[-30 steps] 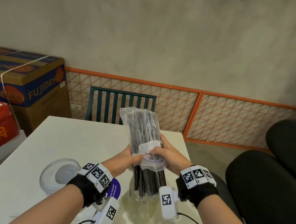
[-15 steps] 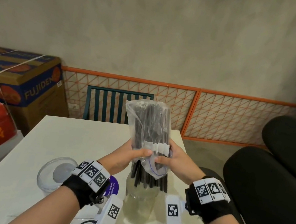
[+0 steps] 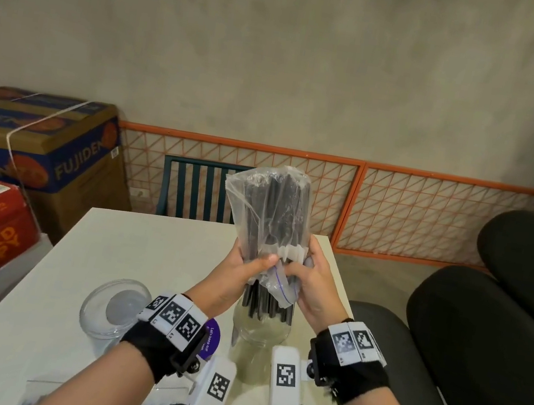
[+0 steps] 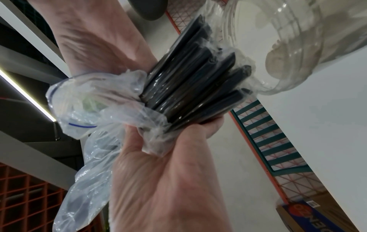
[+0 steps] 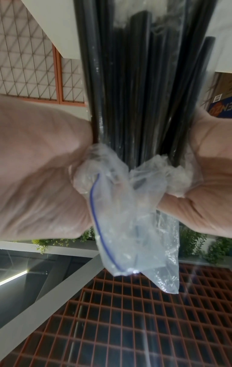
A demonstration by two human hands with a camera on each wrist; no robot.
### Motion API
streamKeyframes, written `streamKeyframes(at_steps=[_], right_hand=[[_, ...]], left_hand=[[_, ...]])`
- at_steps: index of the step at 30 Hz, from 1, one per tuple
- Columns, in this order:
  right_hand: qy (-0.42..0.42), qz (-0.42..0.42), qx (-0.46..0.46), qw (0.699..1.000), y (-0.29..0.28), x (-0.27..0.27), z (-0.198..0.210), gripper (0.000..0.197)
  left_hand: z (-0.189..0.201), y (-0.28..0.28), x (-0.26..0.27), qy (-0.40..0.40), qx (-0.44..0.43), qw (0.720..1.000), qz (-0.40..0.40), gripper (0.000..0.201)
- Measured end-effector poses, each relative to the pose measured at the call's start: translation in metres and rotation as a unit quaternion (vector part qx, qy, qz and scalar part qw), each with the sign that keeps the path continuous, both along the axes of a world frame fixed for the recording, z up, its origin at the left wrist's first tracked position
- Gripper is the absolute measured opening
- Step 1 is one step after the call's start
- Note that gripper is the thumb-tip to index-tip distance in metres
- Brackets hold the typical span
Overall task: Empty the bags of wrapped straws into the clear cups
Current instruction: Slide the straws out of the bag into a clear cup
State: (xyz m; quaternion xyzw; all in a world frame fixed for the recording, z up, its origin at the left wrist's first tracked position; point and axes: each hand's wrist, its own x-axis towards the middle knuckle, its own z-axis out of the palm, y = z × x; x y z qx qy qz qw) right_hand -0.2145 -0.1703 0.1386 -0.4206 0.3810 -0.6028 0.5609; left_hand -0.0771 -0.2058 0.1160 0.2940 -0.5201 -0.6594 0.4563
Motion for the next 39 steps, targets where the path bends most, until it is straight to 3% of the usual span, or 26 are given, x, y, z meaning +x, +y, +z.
streamKeyframes(at_steps=[13, 18, 21, 24, 27, 33, 39], right_hand=[[-0.077, -0.044, 0.028, 0.996, -0.004, -0.001, -0.027, 0.07], [-0.065, -0.056, 0.03, 0.996, -0.003, -0.013, -0.033, 0.065], [-0.046, -0.071, 0.042, 0.996, 0.001, -0.016, -0.045, 0.057], [-0.04, -0.08, 0.046, 0.995, 0.009, -0.013, -0.06, 0.05], [-0.024, -0.087, 0.043, 0.995, 0.012, -0.017, -0.064, 0.049], [0.113, -0.059, 0.008, 0.992, 0.015, -0.034, -0.052, 0.054], [0.173, -0.054, -0.001, 0.983, 0.019, -0.035, -0.05, 0.058]], left_hand=[[-0.01, 0.012, -0.01, 0.005, 0.023, 0.999, 0.048, 0.046], [-0.006, 0.016, -0.021, 0.004, 0.009, 0.999, 0.043, 0.036], [-0.022, 0.024, -0.028, 0.005, 0.037, 0.998, 0.058, 0.041], [-0.035, 0.031, -0.03, -0.06, 0.002, 0.996, 0.064, 0.043], [-0.032, 0.028, -0.028, -0.123, -0.029, 0.992, 0.019, 0.049], [-0.014, 0.016, -0.015, -0.208, -0.034, 0.975, -0.074, 0.061], [-0.022, 0.02, -0.017, -0.264, -0.084, 0.96, -0.041, 0.055]])
